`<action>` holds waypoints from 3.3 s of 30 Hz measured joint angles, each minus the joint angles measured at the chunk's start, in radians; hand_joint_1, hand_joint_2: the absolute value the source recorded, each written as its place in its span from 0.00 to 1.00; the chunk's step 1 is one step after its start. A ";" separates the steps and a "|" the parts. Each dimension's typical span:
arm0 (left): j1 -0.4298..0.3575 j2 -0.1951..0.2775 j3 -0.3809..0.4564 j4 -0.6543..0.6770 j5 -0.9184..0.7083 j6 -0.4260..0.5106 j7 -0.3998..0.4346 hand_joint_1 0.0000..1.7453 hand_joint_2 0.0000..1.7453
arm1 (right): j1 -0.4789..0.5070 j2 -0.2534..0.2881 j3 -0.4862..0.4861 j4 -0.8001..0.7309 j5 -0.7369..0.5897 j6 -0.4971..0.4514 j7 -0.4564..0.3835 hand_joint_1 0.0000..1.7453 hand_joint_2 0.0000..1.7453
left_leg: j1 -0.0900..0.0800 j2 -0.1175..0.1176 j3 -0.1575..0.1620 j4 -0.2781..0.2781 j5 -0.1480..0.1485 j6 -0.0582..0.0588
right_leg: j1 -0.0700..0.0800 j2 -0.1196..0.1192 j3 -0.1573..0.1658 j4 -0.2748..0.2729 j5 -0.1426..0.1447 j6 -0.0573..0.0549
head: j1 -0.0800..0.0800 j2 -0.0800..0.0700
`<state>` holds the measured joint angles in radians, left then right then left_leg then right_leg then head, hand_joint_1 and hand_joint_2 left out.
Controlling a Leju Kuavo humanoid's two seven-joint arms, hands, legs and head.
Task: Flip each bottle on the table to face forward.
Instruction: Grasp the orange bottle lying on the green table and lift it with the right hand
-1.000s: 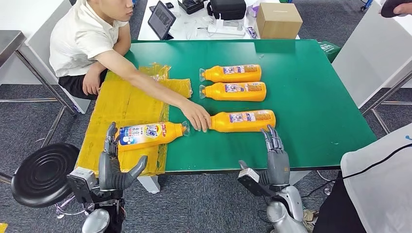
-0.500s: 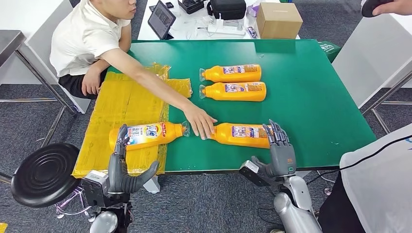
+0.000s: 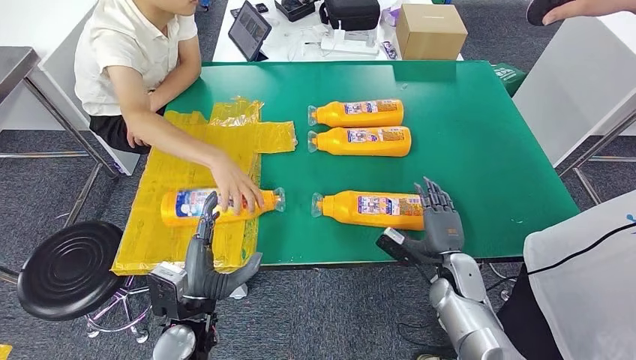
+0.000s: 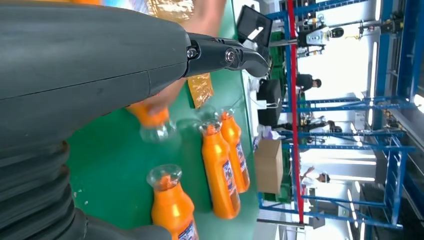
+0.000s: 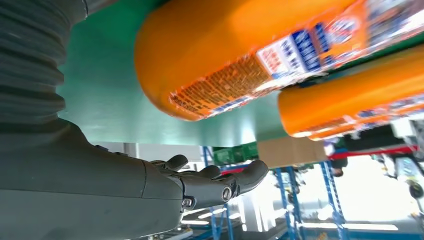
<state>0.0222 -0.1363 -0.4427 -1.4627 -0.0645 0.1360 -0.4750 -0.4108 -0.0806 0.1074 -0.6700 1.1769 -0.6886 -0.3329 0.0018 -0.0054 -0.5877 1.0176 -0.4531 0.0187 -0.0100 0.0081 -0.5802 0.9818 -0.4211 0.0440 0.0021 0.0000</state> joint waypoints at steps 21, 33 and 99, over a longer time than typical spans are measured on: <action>-0.053 -0.003 -0.054 0.049 0.065 -0.031 0.105 0.00 1.00 | -0.185 -0.028 0.062 0.222 0.060 0.213 0.186 0.00 1.00 | 0.000 0.000 0.001 0.000 0.000 0.000 | 0.000 0.000 0.001 0.000 0.000 0.000 | 0.000 0.000; -0.066 -0.003 -0.066 0.058 0.074 -0.032 0.105 0.00 1.00 | -0.199 -0.012 0.112 0.235 0.082 0.208 0.182 0.88 1.00 | 0.000 0.000 0.001 0.000 0.000 0.000 | 0.000 0.000 0.001 0.000 0.000 0.001 | 0.000 0.000; -0.112 -0.036 -0.035 0.237 0.322 -0.136 0.091 0.00 1.00 | -0.116 0.129 0.004 0.129 -0.520 0.268 -0.299 0.82 1.00 | 0.000 0.000 0.000 0.000 0.001 0.000 | 0.000 0.000 0.000 0.000 0.000 0.001 | 0.000 0.000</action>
<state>-0.0898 -0.1719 -0.4775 -1.2257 0.2573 0.0003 -0.3841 -0.5270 0.0484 0.1117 -0.5405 0.6573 -0.4204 -0.6315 0.0016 -0.0056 -0.5878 1.0177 -0.4525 0.0191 -0.0103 0.0081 -0.5802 0.9823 -0.4208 0.0447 0.0020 0.0000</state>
